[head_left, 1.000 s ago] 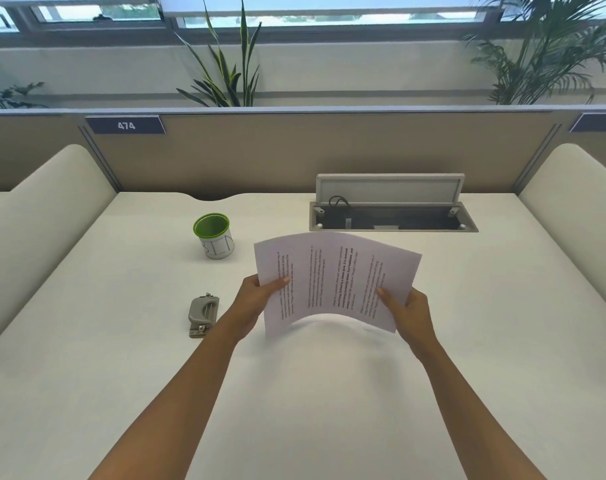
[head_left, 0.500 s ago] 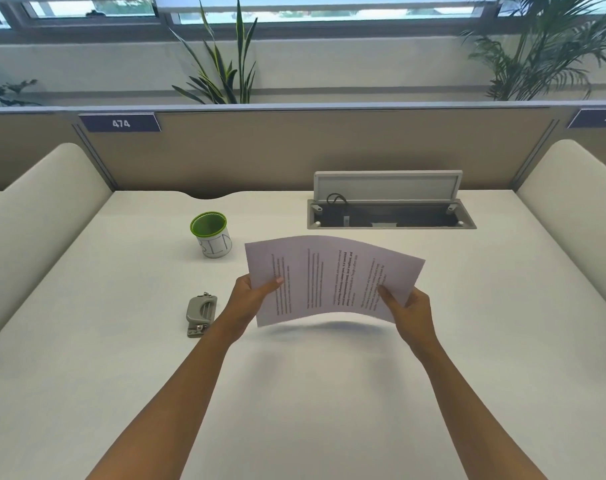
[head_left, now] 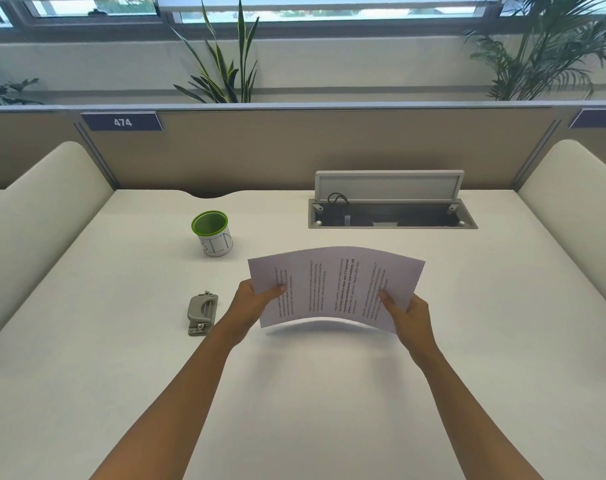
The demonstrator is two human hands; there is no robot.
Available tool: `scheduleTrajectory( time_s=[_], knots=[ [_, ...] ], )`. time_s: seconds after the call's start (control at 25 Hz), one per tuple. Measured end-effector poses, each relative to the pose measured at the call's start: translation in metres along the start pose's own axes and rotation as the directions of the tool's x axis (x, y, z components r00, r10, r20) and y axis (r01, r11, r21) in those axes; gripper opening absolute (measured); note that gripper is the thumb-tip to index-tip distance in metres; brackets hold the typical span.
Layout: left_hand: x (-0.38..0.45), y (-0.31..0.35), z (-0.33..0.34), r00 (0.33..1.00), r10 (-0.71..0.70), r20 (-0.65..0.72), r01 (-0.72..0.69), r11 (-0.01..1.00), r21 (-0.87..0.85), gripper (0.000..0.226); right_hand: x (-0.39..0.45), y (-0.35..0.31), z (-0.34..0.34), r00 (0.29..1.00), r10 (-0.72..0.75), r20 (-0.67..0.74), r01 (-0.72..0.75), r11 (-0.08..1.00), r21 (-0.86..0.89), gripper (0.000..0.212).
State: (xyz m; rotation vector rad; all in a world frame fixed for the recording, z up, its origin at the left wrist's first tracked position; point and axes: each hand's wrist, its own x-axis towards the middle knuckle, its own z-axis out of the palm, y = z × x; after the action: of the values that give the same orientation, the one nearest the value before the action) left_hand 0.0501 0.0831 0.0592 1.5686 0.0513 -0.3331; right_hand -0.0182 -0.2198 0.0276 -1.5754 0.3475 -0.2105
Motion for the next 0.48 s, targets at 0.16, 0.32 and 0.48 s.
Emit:
scheduleTrajectory(
  time_s=[0.16,0.32,0.48],
  knots=[
    [-0.008,-0.020,0.004,0.999,-0.037,-0.028,0.037,0.999,0.011,0.023,-0.010,0.023,-0.004,0.998,0.049,0.040,-0.045,0.995,-0.088,0.014],
    [-0.011,-0.021,0.006,0.994,-0.048,-0.098,0.050,0.999,0.009,0.016,-0.013,0.030,-0.010,0.997,0.063,0.051,-0.056,0.988,-0.141,0.014],
    [-0.007,-0.015,0.007,0.968,-0.042,-0.246,0.033,0.999,-0.044,0.013,-0.009,0.025,-0.014,0.995,0.073,0.071,-0.068,0.996,-0.063,0.018]
  ],
)
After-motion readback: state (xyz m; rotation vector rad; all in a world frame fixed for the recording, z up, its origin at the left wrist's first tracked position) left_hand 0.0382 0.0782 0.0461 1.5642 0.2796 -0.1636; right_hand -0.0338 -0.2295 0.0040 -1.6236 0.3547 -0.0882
